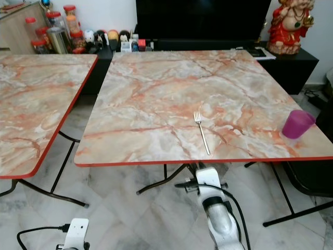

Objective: Setting the table

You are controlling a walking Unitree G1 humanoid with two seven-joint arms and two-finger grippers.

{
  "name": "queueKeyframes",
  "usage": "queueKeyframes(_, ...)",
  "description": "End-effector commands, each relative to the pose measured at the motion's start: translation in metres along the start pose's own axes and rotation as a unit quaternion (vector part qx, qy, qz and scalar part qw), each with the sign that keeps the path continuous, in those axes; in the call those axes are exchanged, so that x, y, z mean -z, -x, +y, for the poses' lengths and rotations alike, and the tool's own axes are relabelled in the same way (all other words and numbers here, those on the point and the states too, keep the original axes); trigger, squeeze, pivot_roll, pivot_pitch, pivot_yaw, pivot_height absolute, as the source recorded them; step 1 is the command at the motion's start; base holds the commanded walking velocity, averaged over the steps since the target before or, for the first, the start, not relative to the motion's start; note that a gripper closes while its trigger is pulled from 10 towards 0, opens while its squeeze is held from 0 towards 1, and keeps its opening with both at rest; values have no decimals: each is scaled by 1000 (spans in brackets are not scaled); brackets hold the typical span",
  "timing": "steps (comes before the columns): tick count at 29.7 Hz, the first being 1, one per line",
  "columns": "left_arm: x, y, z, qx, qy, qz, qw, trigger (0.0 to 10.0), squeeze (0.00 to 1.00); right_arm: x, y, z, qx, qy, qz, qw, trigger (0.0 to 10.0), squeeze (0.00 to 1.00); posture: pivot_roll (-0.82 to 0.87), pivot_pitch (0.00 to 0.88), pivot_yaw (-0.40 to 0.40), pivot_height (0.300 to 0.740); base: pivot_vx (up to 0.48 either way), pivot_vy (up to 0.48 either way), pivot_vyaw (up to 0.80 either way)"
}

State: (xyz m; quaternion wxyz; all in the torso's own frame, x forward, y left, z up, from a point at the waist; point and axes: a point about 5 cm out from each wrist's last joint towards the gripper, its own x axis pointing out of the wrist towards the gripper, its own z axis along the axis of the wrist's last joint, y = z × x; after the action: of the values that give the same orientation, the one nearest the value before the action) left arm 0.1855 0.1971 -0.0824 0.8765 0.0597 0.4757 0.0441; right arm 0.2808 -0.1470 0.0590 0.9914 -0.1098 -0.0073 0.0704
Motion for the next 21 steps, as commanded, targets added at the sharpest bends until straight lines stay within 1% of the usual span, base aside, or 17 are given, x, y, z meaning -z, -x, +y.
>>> queueKeyframes(1, 3, 0, 2, 1, 1, 7, 1000, 10000, 0, 0, -2, -4, 13, -1, 9, 1000, 10000, 0, -102, 0, 0, 740, 0, 0, 0)
queueKeyframes(2, 3, 0, 2, 1, 1, 7, 1000, 10000, 0, -1, -5, -6, 20, -4, 10, 1000, 10000, 0, -100, 0, -1, 740, 0, 0, 0)
queueKeyframes(3, 3, 0, 1, 1, 1, 7, 1000, 10000, 0, -1, -9, -7, 27, -23, 15, 999, 10000, 0, -100, 0, -3, 740, 0, 0, 0)
queueKeyframes(4, 3, 0, 1, 2, 1, 6, 1000, 10000, 0, 1, -14, -9, 42, -33, 38, 998, 10000, 0, -101, 0, -3, 740, 0, 0, 0)
queueKeyframes(6, 1, 0, 0, 4, -2, 4, 1000, 10000, 0, 6, -25, -15, 76, -73, 78, 991, 10000, 0, -98, 0, 1, 740, 317, 0, 0)
queueKeyframes(8, -1, 0, 0, 4, -2, 2, 1000, 10000, 0, 6, -32, -19, 95, -78, 99, 987, 10000, 0, -96, 0, 2, 740, 371, 0, 0)
queueKeyframes(10, -3, -1, 0, 4, -2, -1, 1000, 10000, 0, -3, -39, -21, 93, -81, 83, 989, 10000, 0, -88, 0, -2, 740, 371, 0, 0)
queueKeyframes(12, -5, -1, 0, 4, -2, -3, 1000, 10000, 0, -11, -46, -24, 97, -77, 70, 990, 10000, 0, -83, 0, -4, 740, 375, 0, -800)
queueKeyframes(13, -5, -1, 0, 4, -2, -3, 1000, 10000, 0, -11, -46, -24, 97, -77, 70, 990, 10000, 0, -83, 0, -4, 740, 375, 0, -800)
queueKeyframes(14, -5, -1, 0, 4, -2, -3, 1000, 10000, 0, -15, -50, -25, 100, -67, 68, 990, 10000, 0, -78, 0, -9, 740, 375, 0, 0)
queueKeyframes(20, -4, -1, -1, 4, -1, -3, 1000, 10000, 0, -14, -53, -24, 102, -73, 76, 989, 10000, 0, -76, 0, -10, 740, 375, 0, 0)
queueKeyframes(21, -3, 0, -2, 5, 1, -2, 1000, 10000, 0, -13, -53, -19, 98, -74, 80, 989, 10000, 0, -75, 0, -16, 740, 379, 0, 0)
